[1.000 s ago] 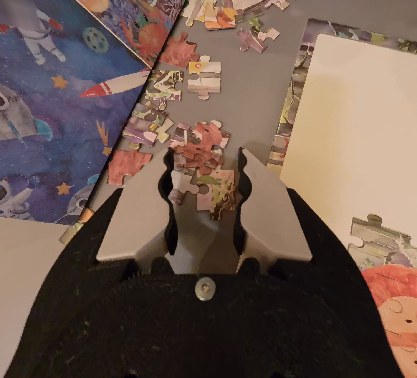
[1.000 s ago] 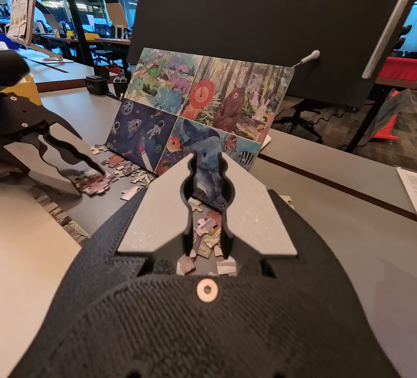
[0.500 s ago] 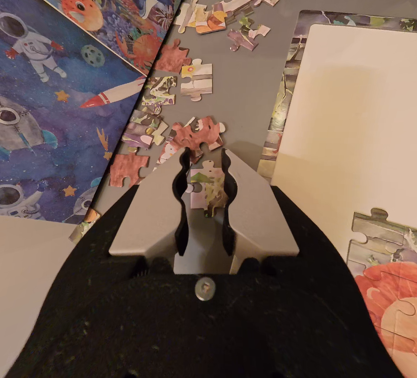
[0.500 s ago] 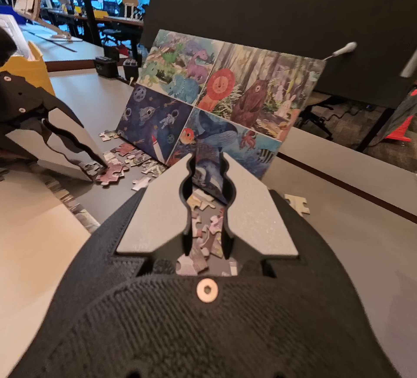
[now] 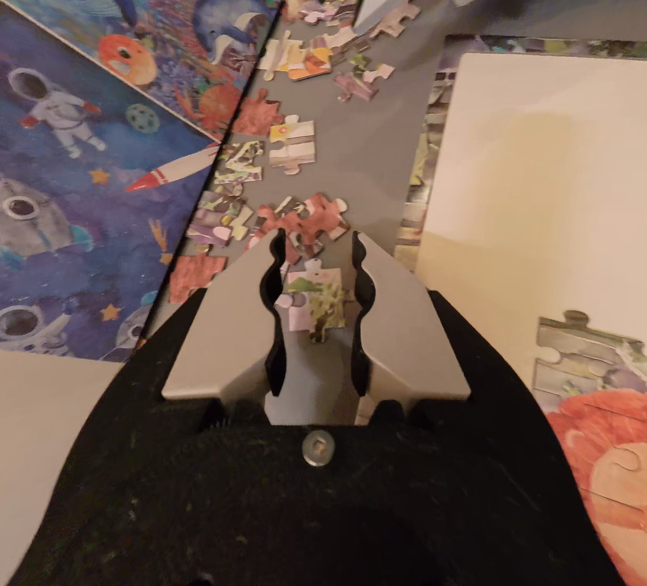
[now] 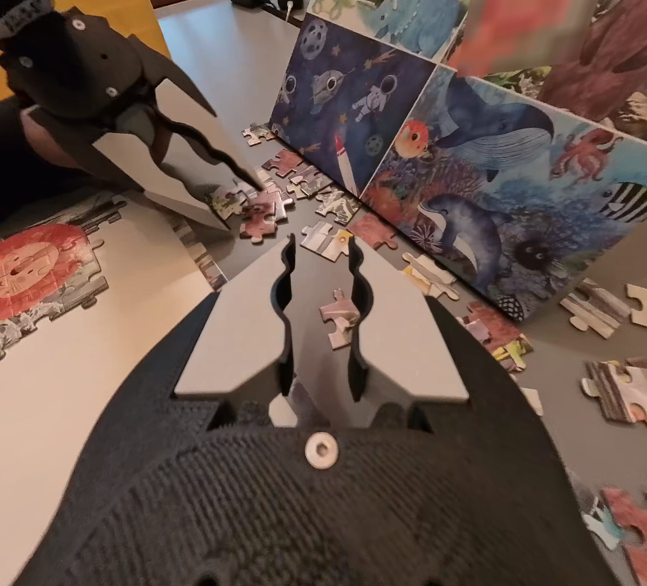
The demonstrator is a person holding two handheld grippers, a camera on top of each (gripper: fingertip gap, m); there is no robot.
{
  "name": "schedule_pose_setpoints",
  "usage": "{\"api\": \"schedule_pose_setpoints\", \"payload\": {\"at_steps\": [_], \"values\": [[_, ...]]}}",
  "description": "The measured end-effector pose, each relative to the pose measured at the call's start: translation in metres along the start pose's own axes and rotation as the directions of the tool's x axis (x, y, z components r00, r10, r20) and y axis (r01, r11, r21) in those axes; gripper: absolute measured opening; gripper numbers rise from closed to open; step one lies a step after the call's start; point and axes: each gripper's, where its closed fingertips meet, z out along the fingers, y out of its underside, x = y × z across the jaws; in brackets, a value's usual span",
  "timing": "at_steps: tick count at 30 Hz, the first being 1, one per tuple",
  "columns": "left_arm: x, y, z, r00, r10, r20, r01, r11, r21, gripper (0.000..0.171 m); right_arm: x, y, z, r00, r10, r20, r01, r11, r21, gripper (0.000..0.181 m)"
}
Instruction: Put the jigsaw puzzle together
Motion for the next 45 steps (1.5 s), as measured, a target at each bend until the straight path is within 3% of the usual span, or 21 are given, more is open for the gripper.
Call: {"api": "schedule_pose_setpoints", "payload": {"at_steps": [5, 7, 17, 28, 30, 45], "values": [[-0.001, -0.008, 0.012, 0.995, 0.043, -0.086, -0.042, 0.999, 0.009, 0.051, 0.0, -0.013, -0.01, 1.0, -0.019, -0.018, 0.02, 0.999, 0.047, 0.03], [0.0, -0.002, 0.019, 0.994, 0.067, -0.091, -0.071, 0.996, -0.045, 0.053, 0.001, -0.019, -0.015, 1.0, -0.017, -0.025, 0.019, 0.997, 0.069, 0.031], [-0.002, 0.0, 0.018, 0.994, -0.028, -0.103, 0.021, 0.998, -0.065, 0.057, 0.005, -0.032, -0.026, 1.0, 0.004, -0.031, 0.0, 0.99, 0.14, 0.031], [-0.002, 0.002, 0.013, 0.998, 0.025, -0.051, -0.028, 0.998, -0.052, 0.039, 0.01, -0.019, -0.015, 0.998, -0.005, -0.058, 0.011, 0.995, 0.1, 0.033], [-0.002, 0.002, 0.011, 0.998, 0.047, -0.041, -0.048, 0.998, -0.044, 0.026, 0.009, -0.018, -0.014, 0.998, -0.013, -0.063, 0.019, 0.995, 0.097, 0.033], [0.001, -0.004, 0.006, 0.998, 0.043, -0.046, -0.043, 0.999, 0.004, 0.013, 0.006, -0.015, -0.008, 0.997, -0.035, -0.068, 0.041, 0.996, 0.085, 0.034]]}}
